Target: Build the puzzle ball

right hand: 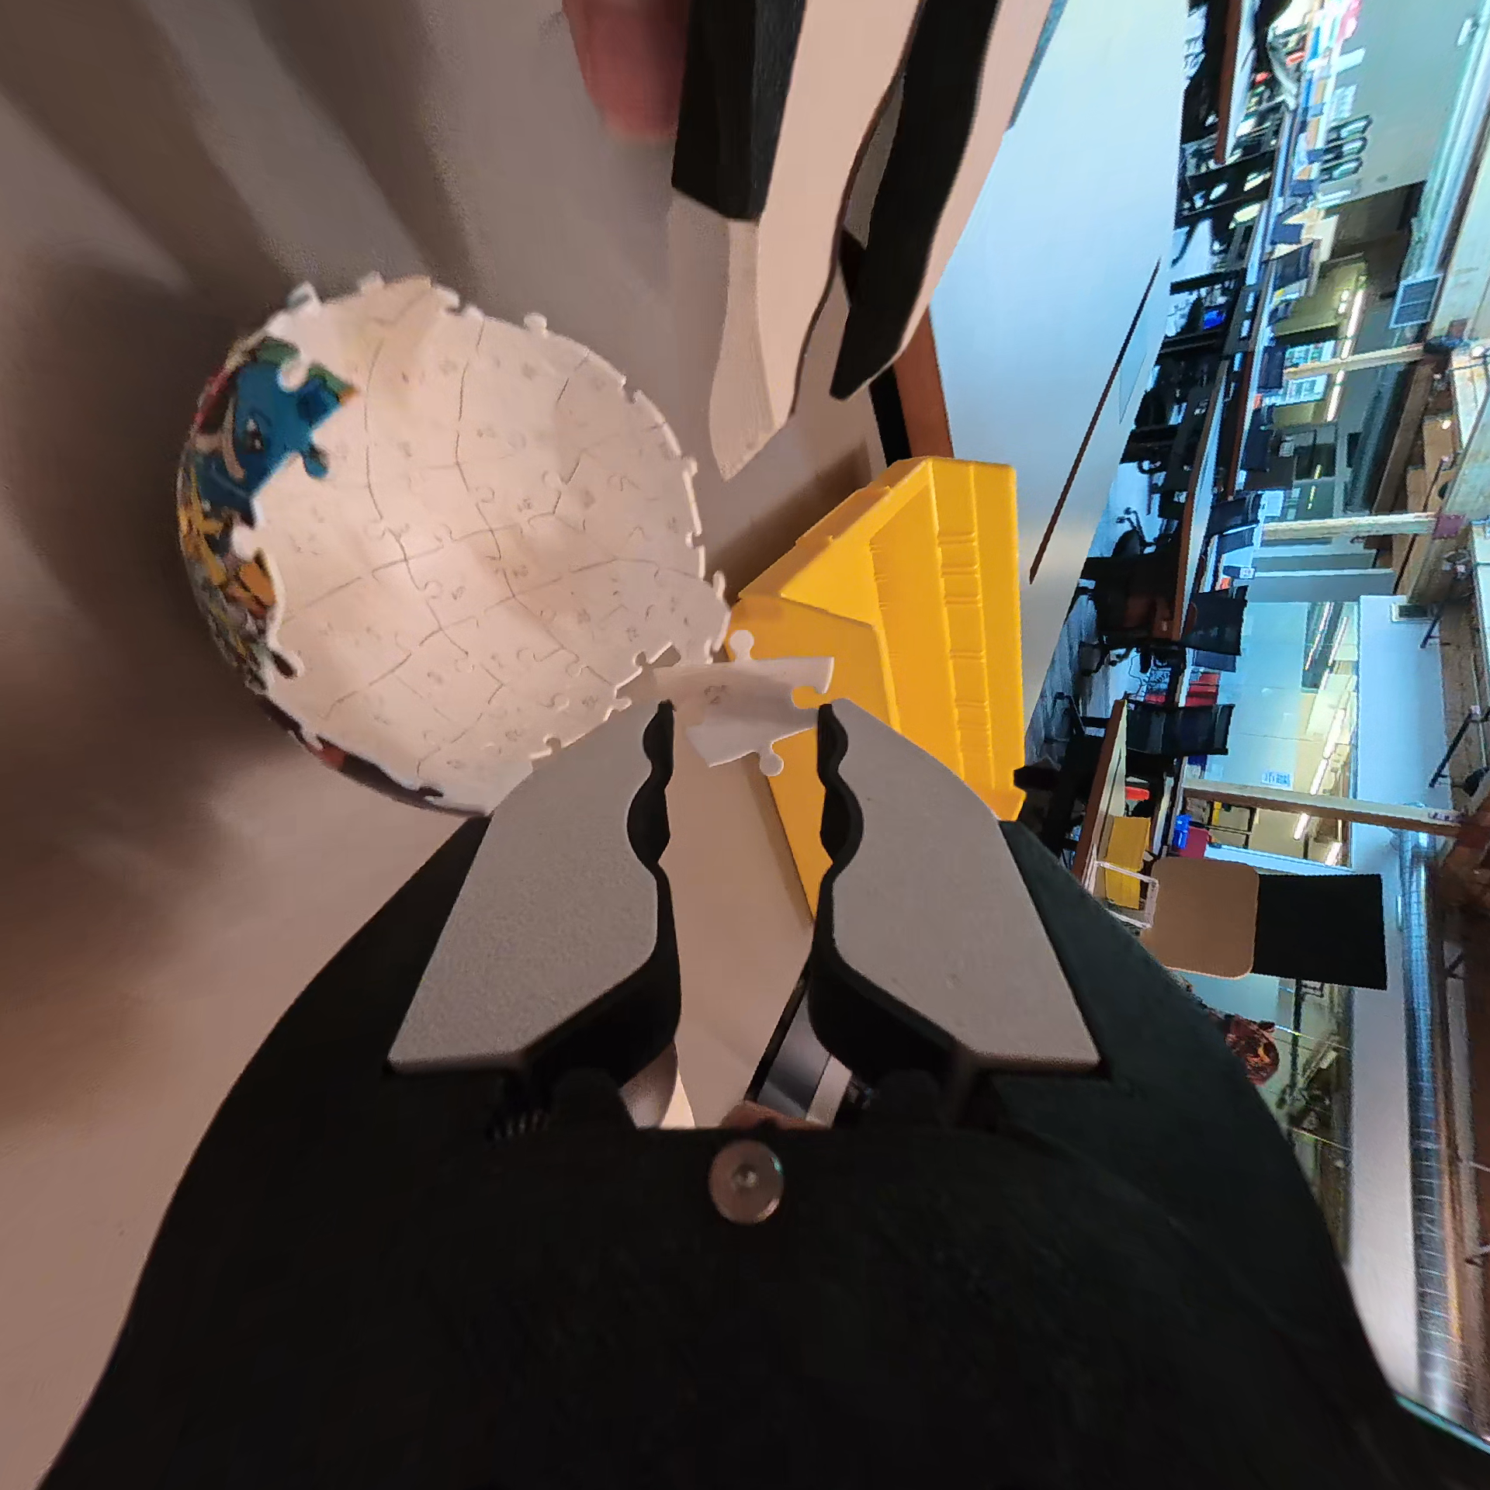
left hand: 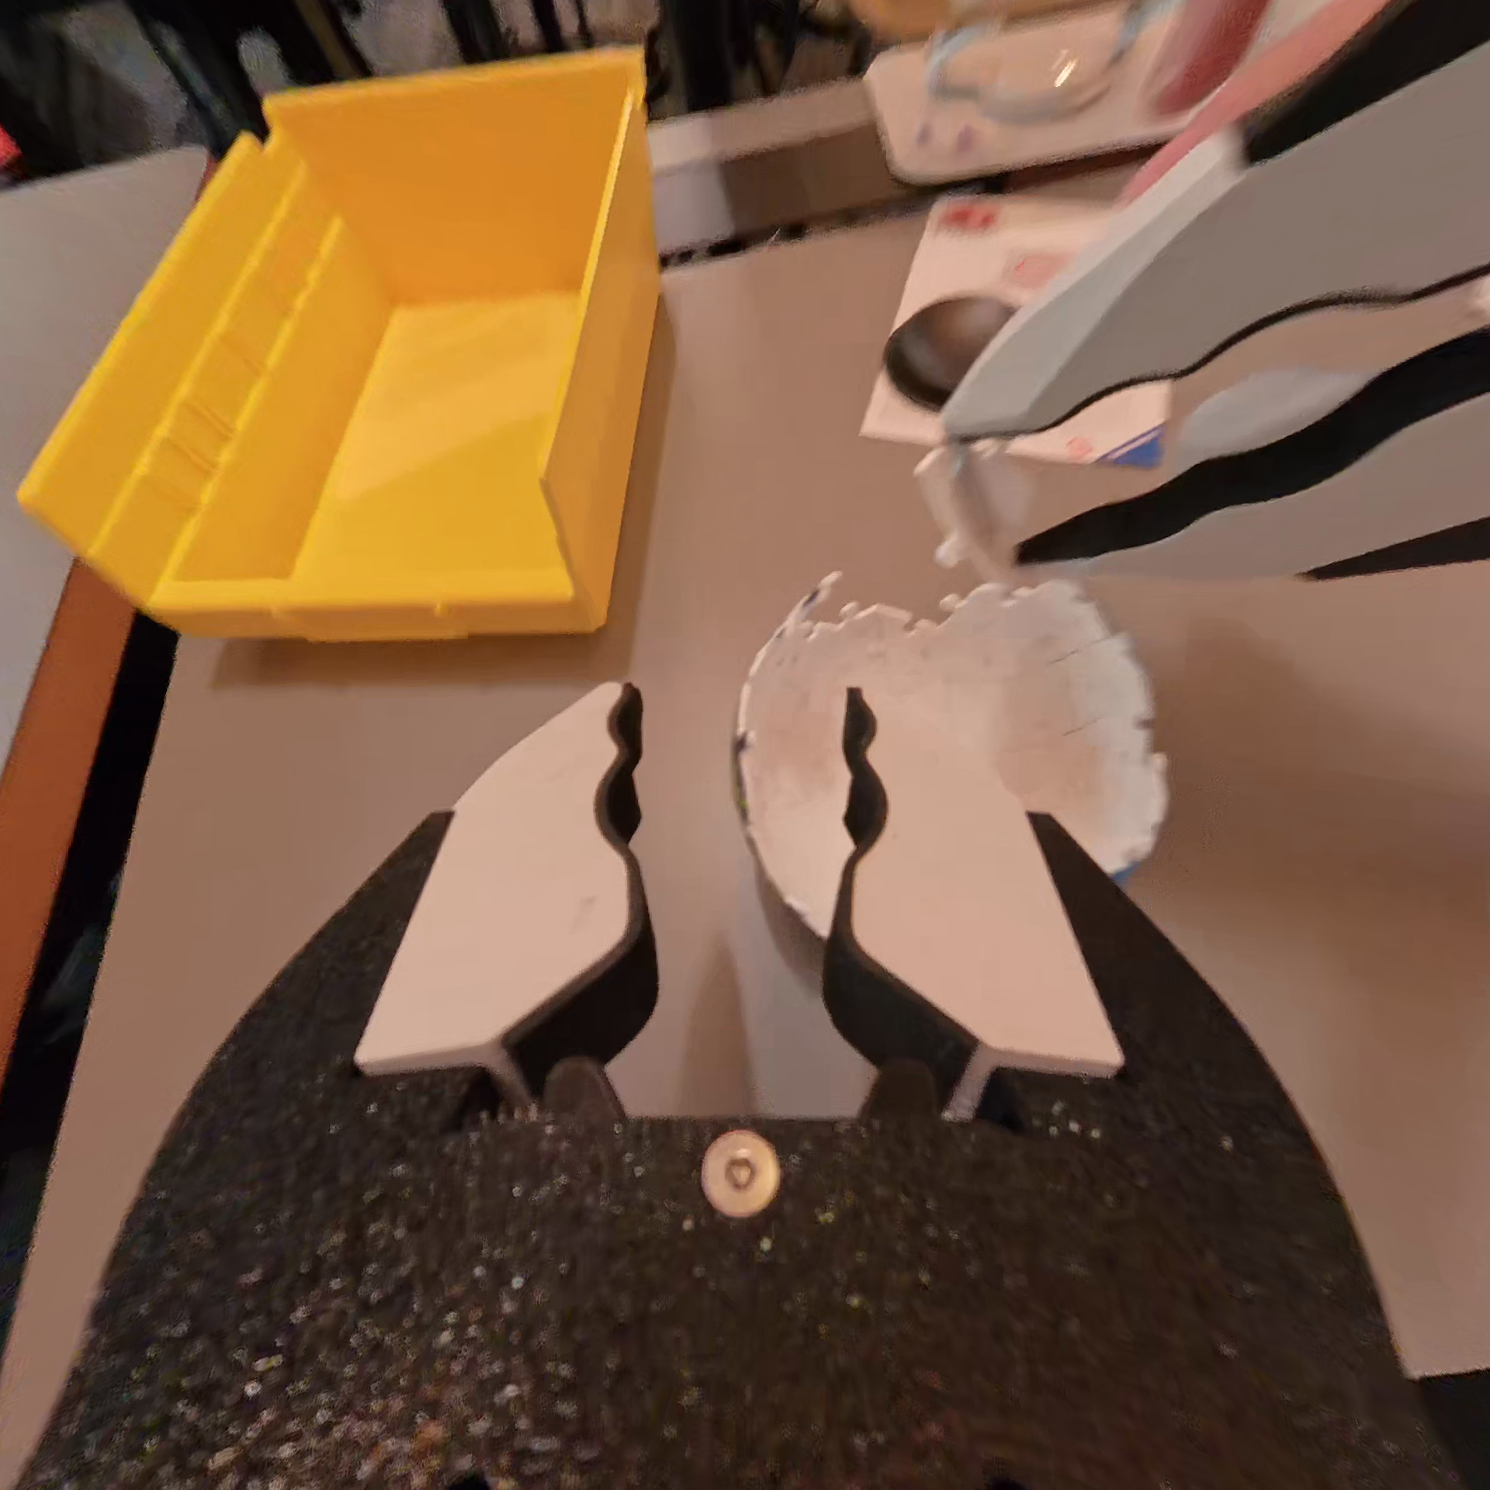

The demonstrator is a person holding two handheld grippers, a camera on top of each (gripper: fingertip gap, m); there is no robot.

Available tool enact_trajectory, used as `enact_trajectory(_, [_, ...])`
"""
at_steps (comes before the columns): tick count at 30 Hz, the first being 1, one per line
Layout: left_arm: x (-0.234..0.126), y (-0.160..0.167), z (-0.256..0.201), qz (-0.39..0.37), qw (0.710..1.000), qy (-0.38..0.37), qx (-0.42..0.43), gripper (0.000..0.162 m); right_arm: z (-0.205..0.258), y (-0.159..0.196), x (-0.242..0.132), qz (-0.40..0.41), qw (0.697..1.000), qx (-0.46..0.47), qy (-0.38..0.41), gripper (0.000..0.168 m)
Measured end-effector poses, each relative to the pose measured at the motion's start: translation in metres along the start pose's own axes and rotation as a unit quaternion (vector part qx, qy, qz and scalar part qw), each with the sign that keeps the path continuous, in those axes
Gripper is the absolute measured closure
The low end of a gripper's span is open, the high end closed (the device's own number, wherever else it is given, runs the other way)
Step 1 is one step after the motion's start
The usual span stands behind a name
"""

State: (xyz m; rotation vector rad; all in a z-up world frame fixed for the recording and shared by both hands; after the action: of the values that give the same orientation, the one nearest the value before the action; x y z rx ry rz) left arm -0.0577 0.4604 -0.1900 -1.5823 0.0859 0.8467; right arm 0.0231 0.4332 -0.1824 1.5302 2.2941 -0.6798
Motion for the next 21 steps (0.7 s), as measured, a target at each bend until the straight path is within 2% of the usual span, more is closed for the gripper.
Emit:
enact_trajectory(1, [-0.004,-0.007,-0.006,-0.019,1.0,0.019,-0.005,0.117,-0.002,-0.002,-0.001,-0.006,1.0,0.007,0.003,0.134])
enact_trajectory(4, [-0.012,-0.019,-0.024,-0.059,0.995,0.082,-0.019,0.125,-0.007,-0.011,-0.005,-0.027,0.999,0.019,0.015,0.134])
enact_trajectory(9, [-0.011,-0.021,-0.039,-0.069,0.985,0.152,-0.035,0.132,-0.009,-0.024,-0.011,-0.052,0.998,-0.004,0.027,0.134])
enact_trajectory(13, [-0.01,-0.022,-0.043,-0.075,0.981,0.174,-0.039,0.134,-0.008,-0.034,-0.013,-0.072,0.997,-0.015,0.026,0.134])
enact_trajectory(17, [-0.014,-0.027,-0.045,-0.099,0.977,0.188,-0.035,0.153,-0.009,-0.045,-0.017,-0.099,0.994,-0.021,0.032,0.134])
enact_trajectory(21, [-0.016,-0.029,-0.044,-0.109,0.971,0.209,-0.046,0.157,-0.011,-0.047,-0.018,-0.101,0.994,-0.021,0.038,0.134])
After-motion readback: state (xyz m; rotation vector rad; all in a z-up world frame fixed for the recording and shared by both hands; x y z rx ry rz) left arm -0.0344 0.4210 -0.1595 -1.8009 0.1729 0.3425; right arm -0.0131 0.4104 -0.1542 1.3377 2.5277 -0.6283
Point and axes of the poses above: each gripper's, where its closed fingertips meet, x out along the fingers, y out of its underside, z = x × y across the jaws, the point moved 2 cm from there along -x, back along the fingers, and after that the axes turned 5 degrees about y, right-handed, at the moved point
